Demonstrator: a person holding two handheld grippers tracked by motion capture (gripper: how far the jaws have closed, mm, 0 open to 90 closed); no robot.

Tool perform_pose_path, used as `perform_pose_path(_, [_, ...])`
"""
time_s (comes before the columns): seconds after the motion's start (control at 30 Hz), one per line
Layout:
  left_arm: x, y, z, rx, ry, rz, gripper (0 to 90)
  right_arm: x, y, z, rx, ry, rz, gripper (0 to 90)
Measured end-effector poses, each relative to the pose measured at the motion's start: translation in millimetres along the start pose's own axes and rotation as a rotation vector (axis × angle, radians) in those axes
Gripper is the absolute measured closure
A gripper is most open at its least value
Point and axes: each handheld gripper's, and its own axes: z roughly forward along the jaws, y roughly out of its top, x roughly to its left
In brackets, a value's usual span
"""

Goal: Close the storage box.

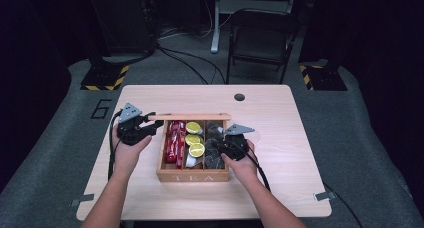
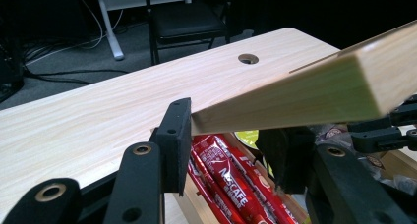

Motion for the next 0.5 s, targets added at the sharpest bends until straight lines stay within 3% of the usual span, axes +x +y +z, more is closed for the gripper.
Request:
perform_pose_path(0.27, [0.0,-0.1,0.1,-0.002,-0.001,0.000,56.8,5.2,0.8,-1.9,-0.005,0.007,-0.045,88.6])
perform_pose_path(0.5, [-0.1,-0.1,0.2,-0.003,0.001,0.000,56.8,8.4,5.3,-9.8,-0.037,-0.004,-0.073,89.9])
